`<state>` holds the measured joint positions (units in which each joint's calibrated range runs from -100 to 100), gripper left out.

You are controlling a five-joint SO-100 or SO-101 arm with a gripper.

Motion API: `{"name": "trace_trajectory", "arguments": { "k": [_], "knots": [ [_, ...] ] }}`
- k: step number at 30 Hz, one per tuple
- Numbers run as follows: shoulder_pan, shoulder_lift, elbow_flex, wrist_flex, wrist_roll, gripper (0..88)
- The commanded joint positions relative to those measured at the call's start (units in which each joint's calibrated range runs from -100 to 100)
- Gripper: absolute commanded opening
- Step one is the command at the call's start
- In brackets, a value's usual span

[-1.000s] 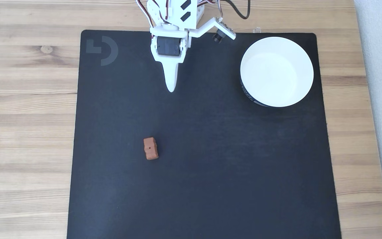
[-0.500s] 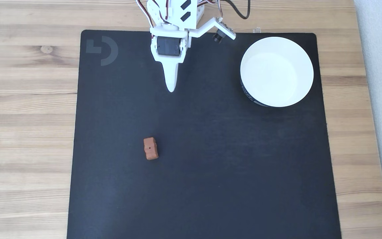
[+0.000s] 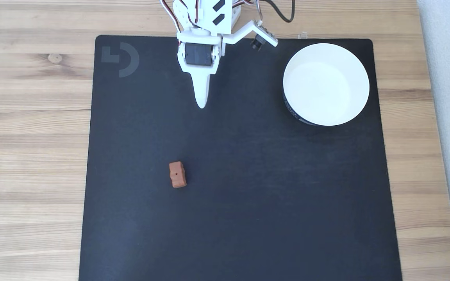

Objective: Pick up the toy and place it on the plate

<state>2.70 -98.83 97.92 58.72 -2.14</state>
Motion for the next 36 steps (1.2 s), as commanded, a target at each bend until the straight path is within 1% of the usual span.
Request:
{"name": "trace_trajectory", "arguments": {
  "k": [1,11,16,25,30,32,35,36],
  "knots": [
    [0.4,-0.4,0.0,-1.0,0.2,2.5],
    [0.6,0.3,-0.4,-1.1,0.2,2.5],
    [2.2,0.5,-0.7,-1.1,-0.2,2.5],
    [1.9,5.1,-3.6,-1.6,-0.2,2.5],
    [1.9,13.3,-13.5,-3.8,-0.3,2.5],
    [2.2,19.2,-18.8,-5.8,-0.4,2.6],
    [3.4,25.8,-23.2,-8.7,-0.4,2.6],
    [5.0,30.0,-26.8,-9.4,-0.4,2.9]
  ]
}}
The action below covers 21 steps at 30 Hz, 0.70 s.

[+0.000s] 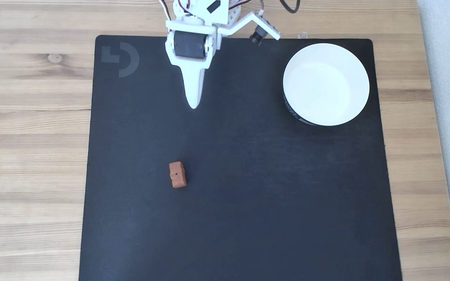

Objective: Pick up the toy and place it on the plate

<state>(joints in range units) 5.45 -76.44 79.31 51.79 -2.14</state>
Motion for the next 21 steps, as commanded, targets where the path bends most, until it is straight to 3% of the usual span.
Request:
{"name": "trace_trajectory", "arguments": {
  "k": [1,9,17,21],
  "knots": [
    [3.0,9.5,-10.1,-2.4,-0.4,2.9],
    [9.6,30.8,-29.1,-2.4,-1.8,3.0],
    [9.0,50.6,-50.5,-1.5,-1.8,3.0],
    [9.0,59.7,-61.4,5.1,-1.8,2.6]
  ]
}}
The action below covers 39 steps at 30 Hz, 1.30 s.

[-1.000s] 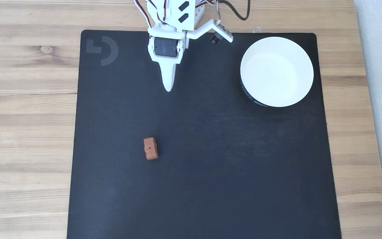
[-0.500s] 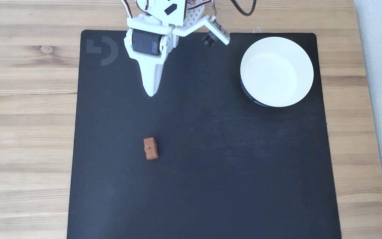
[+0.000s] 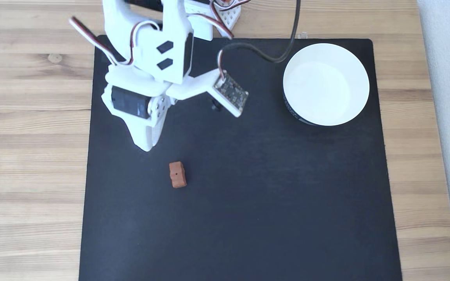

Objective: Pick up the toy and place it on the plate

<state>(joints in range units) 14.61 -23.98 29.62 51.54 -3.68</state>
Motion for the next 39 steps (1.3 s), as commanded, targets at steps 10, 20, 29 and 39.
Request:
{"name": "trace_trajectory", "arguments": {
  "k": [10,20,29,39],
  "knots": [
    [-0.8,26.8,-32.6,16.0,0.2,2.5],
    [-6.5,41.1,-45.3,16.3,0.1,2.5],
    [-7.2,43.4,-49.8,23.8,0.2,2.5],
    [-6.6,43.3,-49.9,24.7,0.2,2.5]
  ]
}}
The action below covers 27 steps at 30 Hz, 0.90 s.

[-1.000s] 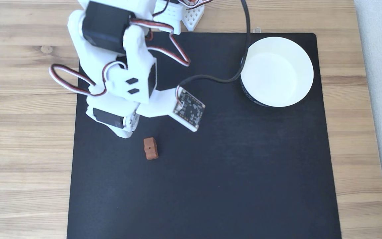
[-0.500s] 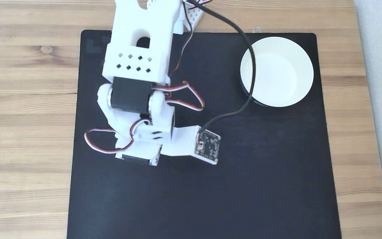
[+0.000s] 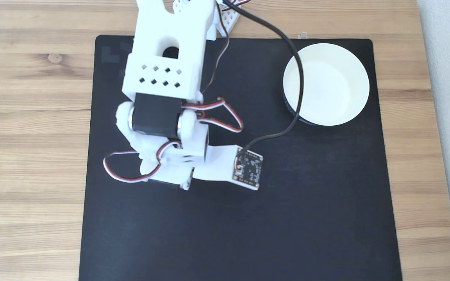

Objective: Pick up the toy and place it on the plate

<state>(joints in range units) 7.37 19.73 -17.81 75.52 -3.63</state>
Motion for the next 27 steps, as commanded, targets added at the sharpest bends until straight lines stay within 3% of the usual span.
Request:
{"name": "trace_trajectory", "arguments": {
  "k": [1,10,15,27],
  "knots": [
    [0.6,-0.4,-2.4,0.7,0.2,2.5],
    [0.7,-0.4,-2.2,0.8,-0.2,3.3],
    [0.7,-0.4,-5.1,6.4,0.2,25.6],
    [2.3,0.0,-6.5,10.9,0.2,26.2]
  ]
}}
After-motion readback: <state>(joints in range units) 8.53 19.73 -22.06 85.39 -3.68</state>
